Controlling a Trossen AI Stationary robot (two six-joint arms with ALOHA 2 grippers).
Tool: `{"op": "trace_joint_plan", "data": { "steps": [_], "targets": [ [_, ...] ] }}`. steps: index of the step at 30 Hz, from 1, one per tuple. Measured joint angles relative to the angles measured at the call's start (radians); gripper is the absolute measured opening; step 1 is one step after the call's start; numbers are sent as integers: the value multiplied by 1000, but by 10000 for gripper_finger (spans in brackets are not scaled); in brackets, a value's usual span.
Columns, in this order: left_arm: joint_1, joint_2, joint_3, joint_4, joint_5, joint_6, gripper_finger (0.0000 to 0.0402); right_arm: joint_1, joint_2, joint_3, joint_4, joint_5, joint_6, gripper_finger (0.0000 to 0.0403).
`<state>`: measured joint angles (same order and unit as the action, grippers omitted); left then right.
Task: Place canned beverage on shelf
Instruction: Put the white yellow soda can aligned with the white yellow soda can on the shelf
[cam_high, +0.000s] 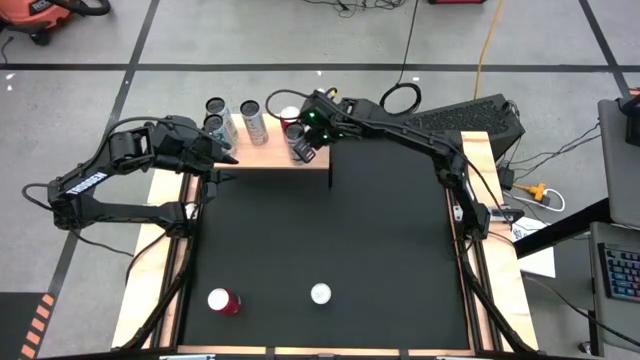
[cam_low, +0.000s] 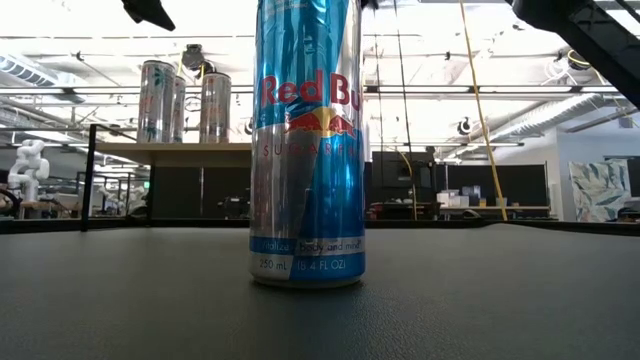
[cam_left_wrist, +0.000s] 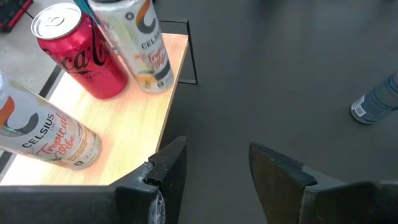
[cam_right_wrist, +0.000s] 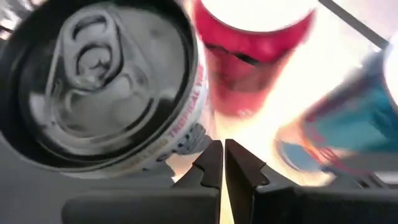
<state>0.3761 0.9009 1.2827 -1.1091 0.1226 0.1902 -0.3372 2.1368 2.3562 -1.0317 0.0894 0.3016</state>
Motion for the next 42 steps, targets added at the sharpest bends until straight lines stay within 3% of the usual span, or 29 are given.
{"op": "trace_joint_plan", "data": {
  "steps": [10, 22, 42],
  "targets": [
    [0, 0, 0, -3, 0, -1, 178, 5, 2, 0, 45, -10, 0, 0],
    [0, 0, 0, -27, 0, 0, 178, 23, -7, 0, -84, -13, 2, 0],
    [0, 0, 0, -25, -7, -6, 178, 56, -7, 0, 54, -16, 19, 0]
  ]
}}
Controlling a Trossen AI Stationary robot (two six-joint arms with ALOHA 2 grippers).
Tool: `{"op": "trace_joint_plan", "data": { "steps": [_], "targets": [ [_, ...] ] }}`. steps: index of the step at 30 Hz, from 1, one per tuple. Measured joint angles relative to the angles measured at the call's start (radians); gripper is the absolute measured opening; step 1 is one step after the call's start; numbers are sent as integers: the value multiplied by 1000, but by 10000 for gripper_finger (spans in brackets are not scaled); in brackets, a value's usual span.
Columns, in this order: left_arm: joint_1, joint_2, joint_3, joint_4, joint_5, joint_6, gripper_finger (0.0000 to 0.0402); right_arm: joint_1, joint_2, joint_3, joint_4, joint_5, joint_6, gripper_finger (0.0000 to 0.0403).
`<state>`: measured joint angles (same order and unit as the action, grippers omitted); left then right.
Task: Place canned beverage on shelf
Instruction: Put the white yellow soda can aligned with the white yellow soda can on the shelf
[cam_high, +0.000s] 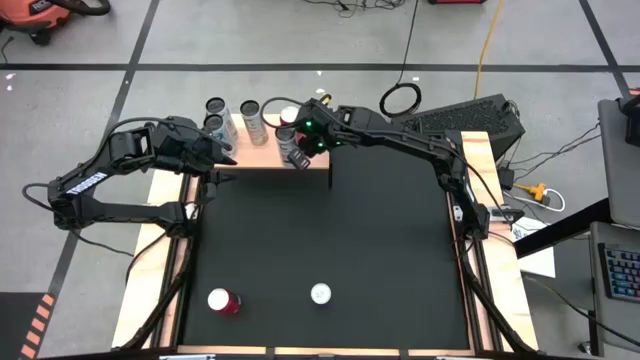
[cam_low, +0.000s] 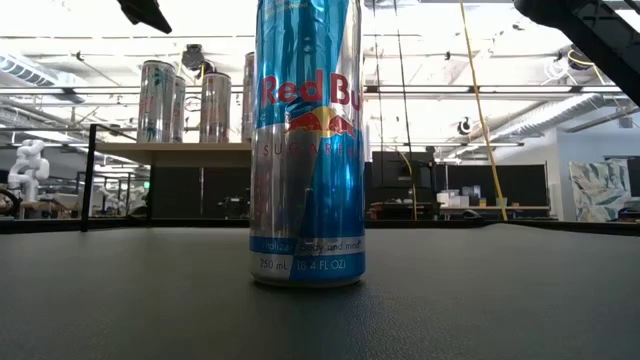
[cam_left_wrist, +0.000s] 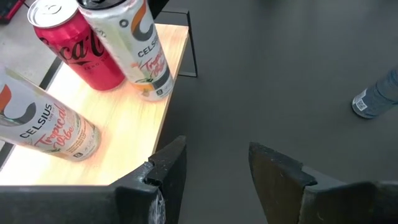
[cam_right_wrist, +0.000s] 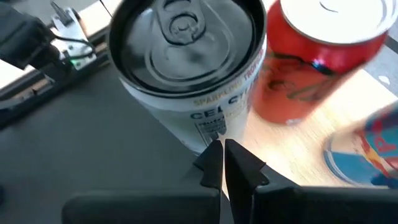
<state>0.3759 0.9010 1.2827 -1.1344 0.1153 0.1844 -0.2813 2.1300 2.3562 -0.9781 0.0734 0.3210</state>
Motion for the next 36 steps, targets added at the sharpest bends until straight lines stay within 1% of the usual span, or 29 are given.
{"op": "trace_joint_plan", "data": {
  "steps": [5, 11, 15, 28, 36],
  "targets": [
    [0, 0, 0, 0, 0, -20, 178, 0, 7, 0, 50, 0, 0, 0],
    [0, 0, 0, 0, 0, -21, 178, -5, 45, 0, 101, -1, -1, 0],
    [0, 0, 0, -2, 0, -21, 178, -7, 50, -1, 105, -22, -9, 0],
    [0, 0, 0, -5, 0, -21, 178, -16, 42, -1, 106, -19, 4, 0],
    [0, 0, 0, -4, 0, -21, 178, -14, 43, 0, 168, -19, 0, 0]
  ]
}}
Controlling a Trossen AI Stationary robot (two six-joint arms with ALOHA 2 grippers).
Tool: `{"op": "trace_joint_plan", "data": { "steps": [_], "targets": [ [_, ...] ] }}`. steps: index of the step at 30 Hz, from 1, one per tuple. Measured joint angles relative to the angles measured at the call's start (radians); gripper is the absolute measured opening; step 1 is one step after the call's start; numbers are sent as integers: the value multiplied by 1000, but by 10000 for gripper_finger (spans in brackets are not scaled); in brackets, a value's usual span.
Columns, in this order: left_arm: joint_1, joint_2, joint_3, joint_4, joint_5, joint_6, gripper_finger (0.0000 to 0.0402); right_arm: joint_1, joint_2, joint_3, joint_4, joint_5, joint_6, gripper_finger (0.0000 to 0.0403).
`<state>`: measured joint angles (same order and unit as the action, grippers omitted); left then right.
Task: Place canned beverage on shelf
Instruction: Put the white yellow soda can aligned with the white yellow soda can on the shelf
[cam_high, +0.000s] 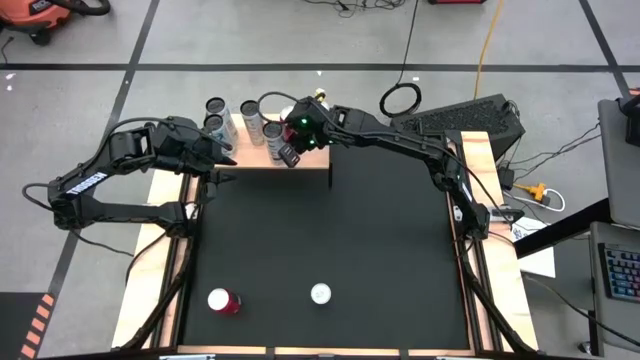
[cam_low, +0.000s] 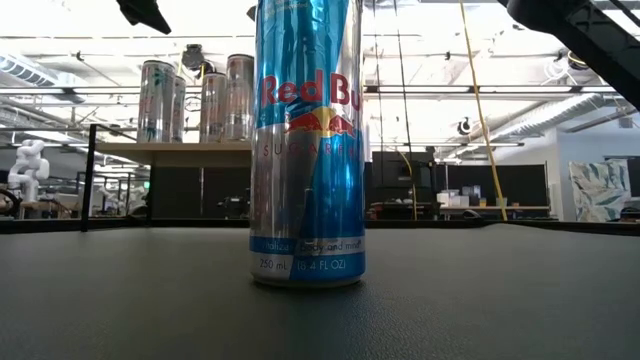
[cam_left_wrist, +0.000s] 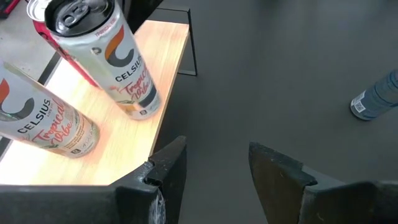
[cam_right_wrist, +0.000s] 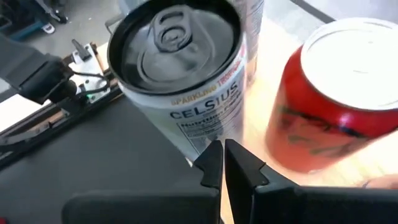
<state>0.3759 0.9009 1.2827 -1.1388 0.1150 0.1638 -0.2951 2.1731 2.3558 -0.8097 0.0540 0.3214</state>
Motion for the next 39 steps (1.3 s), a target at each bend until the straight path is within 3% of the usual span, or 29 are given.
{"op": "trace_joint_plan", "data": {
  "steps": [23, 29, 39],
  "targets": [
    [-6, 0, 0, 3, 0, 0, 178, 12, 57, 0, 91, -1, 7, 0],
    [-6, 0, 0, 0, 0, -1, 178, 18, 57, 0, 64, 100, 8, 0],
    [-6, 0, 0, 0, 0, -1, 178, 22, 55, 0, 126, 100, 33, 0]
  ]
}}
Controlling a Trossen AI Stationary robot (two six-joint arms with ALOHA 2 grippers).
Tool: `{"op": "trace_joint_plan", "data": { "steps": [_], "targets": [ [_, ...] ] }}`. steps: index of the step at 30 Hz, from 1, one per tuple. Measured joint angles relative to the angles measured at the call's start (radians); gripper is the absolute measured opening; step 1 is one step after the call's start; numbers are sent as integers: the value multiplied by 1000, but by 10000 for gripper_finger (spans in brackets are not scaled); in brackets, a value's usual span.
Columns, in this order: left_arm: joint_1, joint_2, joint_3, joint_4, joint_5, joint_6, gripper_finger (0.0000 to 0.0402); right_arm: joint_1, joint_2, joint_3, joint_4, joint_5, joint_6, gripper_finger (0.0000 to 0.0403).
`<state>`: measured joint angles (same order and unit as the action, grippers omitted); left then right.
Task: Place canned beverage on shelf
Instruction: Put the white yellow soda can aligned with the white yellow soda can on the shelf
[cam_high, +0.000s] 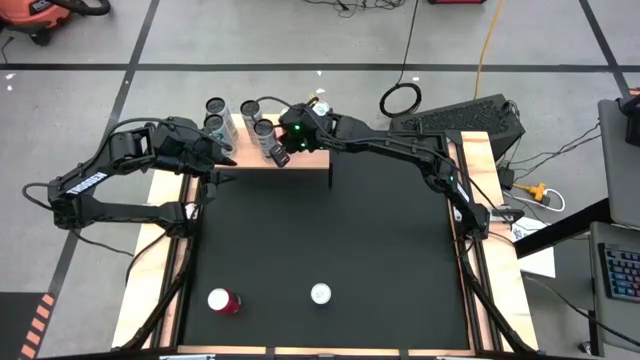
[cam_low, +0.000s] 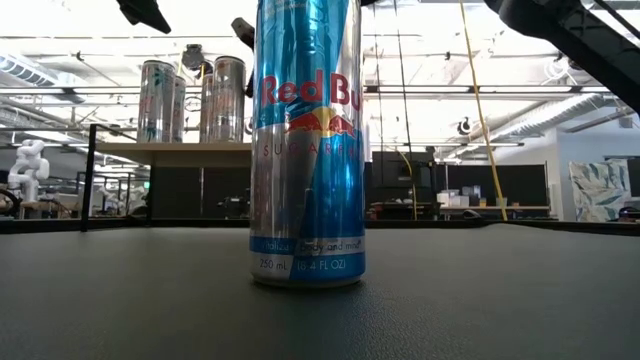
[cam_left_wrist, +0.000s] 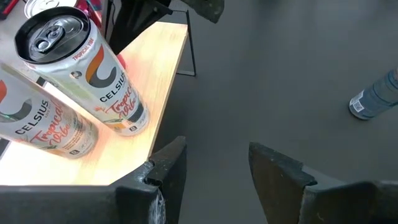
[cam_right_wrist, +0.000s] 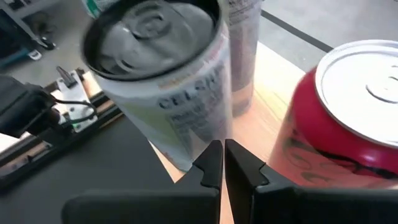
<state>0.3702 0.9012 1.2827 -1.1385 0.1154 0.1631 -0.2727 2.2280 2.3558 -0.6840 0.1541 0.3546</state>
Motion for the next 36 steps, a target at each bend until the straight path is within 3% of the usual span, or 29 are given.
{"op": "trace_joint_plan", "data": {
  "steps": [36],
  "targets": [
    [0, 0, 0, 2, 0, -1, 178, 6, 45, 0, 190, -26, -7, 0]
  ]
}}
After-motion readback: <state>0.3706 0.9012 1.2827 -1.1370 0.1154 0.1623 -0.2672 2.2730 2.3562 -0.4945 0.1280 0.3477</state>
